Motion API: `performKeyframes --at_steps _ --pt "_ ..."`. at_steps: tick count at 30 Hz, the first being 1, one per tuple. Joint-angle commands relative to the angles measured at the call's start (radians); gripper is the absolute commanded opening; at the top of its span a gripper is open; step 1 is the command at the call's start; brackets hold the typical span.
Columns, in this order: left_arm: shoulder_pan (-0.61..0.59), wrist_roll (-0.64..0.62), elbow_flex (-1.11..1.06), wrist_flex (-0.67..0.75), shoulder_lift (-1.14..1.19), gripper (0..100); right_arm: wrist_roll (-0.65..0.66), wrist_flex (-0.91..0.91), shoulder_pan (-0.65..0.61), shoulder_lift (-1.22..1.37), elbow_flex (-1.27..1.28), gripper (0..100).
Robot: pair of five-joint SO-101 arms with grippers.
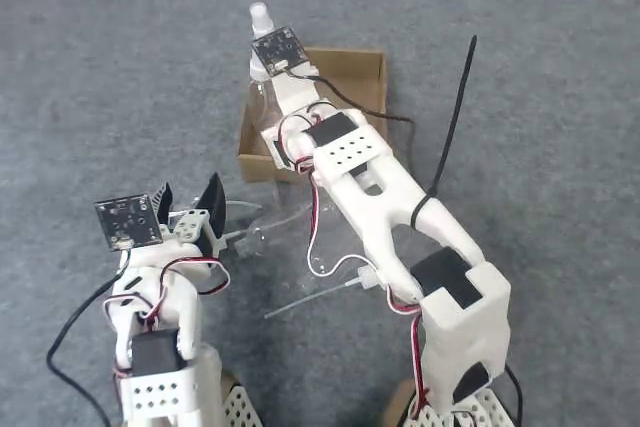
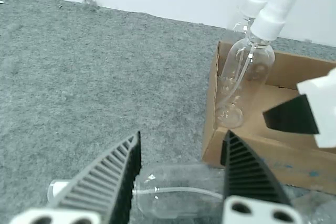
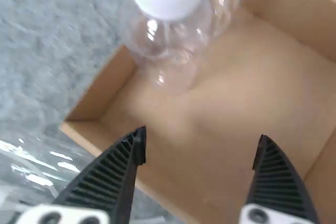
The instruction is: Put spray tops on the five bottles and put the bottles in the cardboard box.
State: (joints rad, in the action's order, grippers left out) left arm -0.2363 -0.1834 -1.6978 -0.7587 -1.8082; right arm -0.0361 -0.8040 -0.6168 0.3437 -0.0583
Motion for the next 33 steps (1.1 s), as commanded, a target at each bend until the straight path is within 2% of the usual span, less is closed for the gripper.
performKeyframes --at_steps 1,8,16,22,27,33 --pt "-0.005 0.009 0.013 0.006 -0.018 23 -0.003 -0.071 0.019 -0.13 -0.038 27.5" --pt "-0.005 0.009 0.013 0.006 -0.018 23 -0.003 -0.194 0.019 -0.208 -0.038 27.5" --pt "-0.005 0.009 0.013 0.006 -0.018 23 0.0 -0.245 0.028 -0.226 -0.038 27.4" --pt "-0.005 0.009 0.013 0.006 -0.018 23 0.0 -0.254 0.024 -0.228 -0.044 18.7" --pt "-0.005 0.009 0.013 0.006 -0.018 23 0.002 -0.259 0.022 -0.254 -0.04 18.4" --pt "-0.005 0.009 0.013 0.009 -0.018 23 0.011 -0.36 0.027 -0.375 -0.044 17.8"
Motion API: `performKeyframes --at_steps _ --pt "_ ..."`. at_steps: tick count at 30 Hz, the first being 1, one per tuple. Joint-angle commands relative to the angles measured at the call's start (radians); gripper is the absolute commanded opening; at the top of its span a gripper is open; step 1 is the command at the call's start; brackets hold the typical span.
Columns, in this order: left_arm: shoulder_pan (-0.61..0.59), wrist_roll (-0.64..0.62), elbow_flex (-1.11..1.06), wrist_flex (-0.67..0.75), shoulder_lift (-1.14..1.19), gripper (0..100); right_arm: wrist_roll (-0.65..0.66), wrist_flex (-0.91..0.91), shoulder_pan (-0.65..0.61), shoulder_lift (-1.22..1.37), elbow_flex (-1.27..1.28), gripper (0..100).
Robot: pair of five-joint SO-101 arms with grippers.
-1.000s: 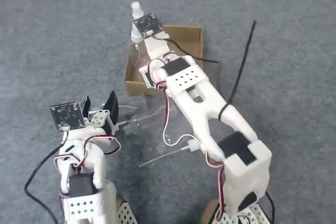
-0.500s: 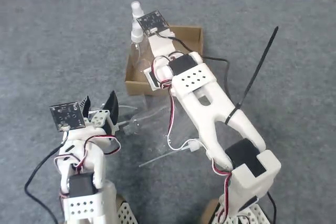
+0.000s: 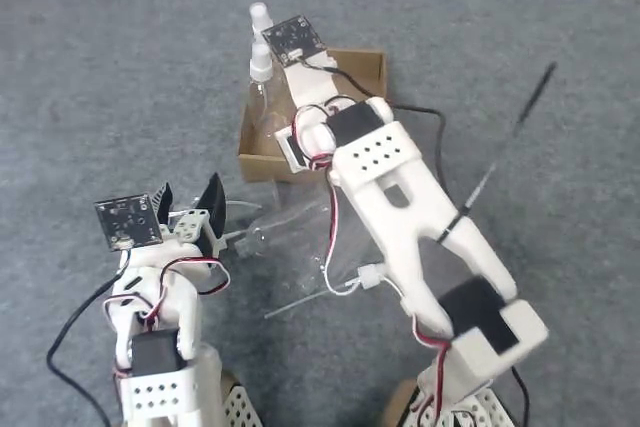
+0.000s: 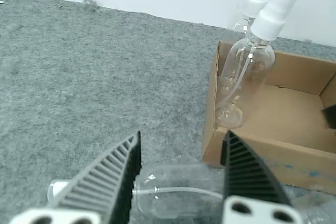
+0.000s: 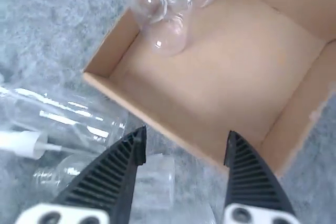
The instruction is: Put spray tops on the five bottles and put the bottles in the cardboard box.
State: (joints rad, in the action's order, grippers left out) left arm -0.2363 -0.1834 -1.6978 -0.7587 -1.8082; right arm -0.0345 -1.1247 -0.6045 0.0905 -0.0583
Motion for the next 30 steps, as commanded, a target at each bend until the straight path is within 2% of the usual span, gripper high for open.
performKeyframes --at_steps 1,4,13,30 --pt "-0.005 0.009 0.013 0.009 -0.018 23 0.031 -0.051 0.015 -0.139 -0.044 16.6" --pt "-0.005 0.009 0.013 0.008 -0.018 23 0.072 -0.073 0.01 -0.186 -0.044 13.2" --pt "-0.005 0.009 0.013 0.009 -0.018 23 0.135 -0.203 -0.056 -0.249 -0.04 13.1" --pt "-0.005 0.009 0.013 0.011 -0.018 23 0.328 -0.4 -0.058 -0.255 -0.015 13.1"
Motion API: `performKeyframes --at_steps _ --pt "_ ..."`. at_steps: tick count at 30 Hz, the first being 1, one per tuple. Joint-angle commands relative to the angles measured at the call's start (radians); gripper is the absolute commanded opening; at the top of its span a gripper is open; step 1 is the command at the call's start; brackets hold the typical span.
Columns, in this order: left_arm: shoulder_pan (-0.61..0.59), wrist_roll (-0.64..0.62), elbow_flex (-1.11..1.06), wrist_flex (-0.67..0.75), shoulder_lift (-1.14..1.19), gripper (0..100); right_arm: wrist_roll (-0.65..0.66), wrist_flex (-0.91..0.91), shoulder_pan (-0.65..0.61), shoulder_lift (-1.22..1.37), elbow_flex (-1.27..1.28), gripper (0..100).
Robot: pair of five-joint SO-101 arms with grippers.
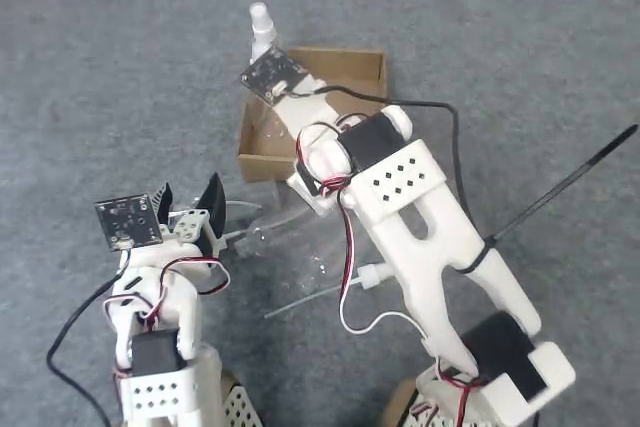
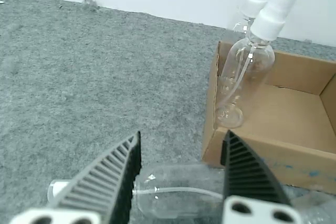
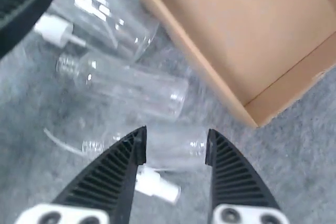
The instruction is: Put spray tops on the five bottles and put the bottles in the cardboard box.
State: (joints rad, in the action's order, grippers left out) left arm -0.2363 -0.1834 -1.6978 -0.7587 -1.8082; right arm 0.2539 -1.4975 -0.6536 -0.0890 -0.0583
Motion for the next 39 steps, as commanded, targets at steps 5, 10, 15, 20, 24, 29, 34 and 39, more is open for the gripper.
performKeyframes --at_steps 5,10,15,20,24,29,34,39 --pt "-0.005 0.009 0.013 0.011 -0.018 23 0.052 -0.036 -0.008 -0.074 0.008 13.1" --pt "-0.005 0.009 0.013 0.011 -0.018 23 0.091 -0.051 -0.018 -0.076 0.029 13.1" --pt "-0.005 0.009 0.013 0.011 -0.018 23 0.129 -0.064 -0.042 -0.131 0.094 13.2" --pt "-0.005 0.009 0.013 0.011 -0.018 23 0.183 -0.005 -0.047 -0.271 0.242 18.1" --pt "-0.005 0.009 0.013 0.011 -0.018 23 0.221 0.053 -0.048 -0.374 0.359 18.8" --pt "-0.005 0.009 0.013 0.011 -0.018 23 0.295 0.074 -0.079 -0.412 0.434 18.7" --pt "-0.005 0.009 0.013 0.011 -0.018 23 0.356 0.074 -0.082 -0.41 0.462 18.8" --pt "-0.005 0.009 0.013 0.011 -0.018 23 0.442 0.09 -0.084 -0.412 0.517 18.8"
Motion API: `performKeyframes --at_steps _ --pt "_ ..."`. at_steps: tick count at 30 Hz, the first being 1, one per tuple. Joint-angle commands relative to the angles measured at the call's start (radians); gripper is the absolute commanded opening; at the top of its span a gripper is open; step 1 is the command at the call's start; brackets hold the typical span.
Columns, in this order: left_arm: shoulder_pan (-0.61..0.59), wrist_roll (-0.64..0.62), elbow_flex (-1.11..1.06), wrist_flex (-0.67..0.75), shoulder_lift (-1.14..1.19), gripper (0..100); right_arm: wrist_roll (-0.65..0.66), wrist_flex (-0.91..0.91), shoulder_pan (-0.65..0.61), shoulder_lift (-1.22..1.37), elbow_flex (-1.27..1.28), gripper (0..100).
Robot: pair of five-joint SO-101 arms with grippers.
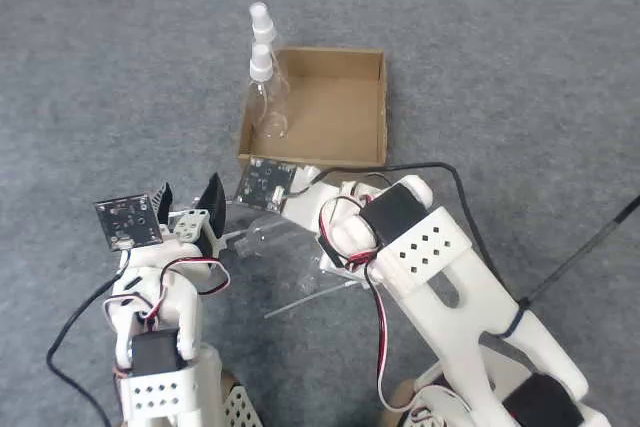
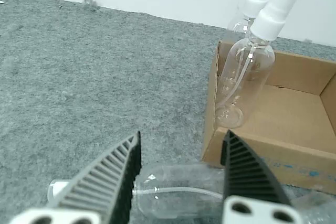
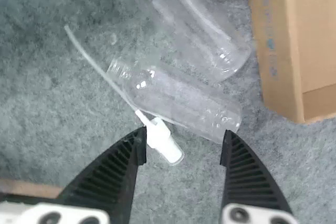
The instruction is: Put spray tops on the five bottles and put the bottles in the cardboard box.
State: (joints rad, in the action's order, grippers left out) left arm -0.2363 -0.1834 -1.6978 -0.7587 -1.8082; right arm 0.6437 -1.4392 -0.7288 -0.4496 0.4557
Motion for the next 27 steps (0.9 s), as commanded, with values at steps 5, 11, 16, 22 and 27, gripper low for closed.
performKeyframes --at_steps 5,11,16,22,27 --pt "-0.006 0.009 0.013 0.011 -0.018 23 0.138 0.111 -0.008 -0.051 0.094 18.8" --pt "-0.057 0.006 0.013 0.032 -0.018 23 0.198 0.183 -0.012 -0.051 0.16 18.8" --pt "-0.074 0.006 0.013 0.04 -0.018 23 0.244 0.185 -0.065 -0.051 0.209 18.8" --pt "-0.074 0.005 0.013 0.037 -0.018 23 0.259 0.189 -0.094 -0.05 0.229 18.8" --pt "-0.075 0.005 0.013 0.035 -0.018 23 0.258 0.262 -0.094 -0.027 0.265 18.8"
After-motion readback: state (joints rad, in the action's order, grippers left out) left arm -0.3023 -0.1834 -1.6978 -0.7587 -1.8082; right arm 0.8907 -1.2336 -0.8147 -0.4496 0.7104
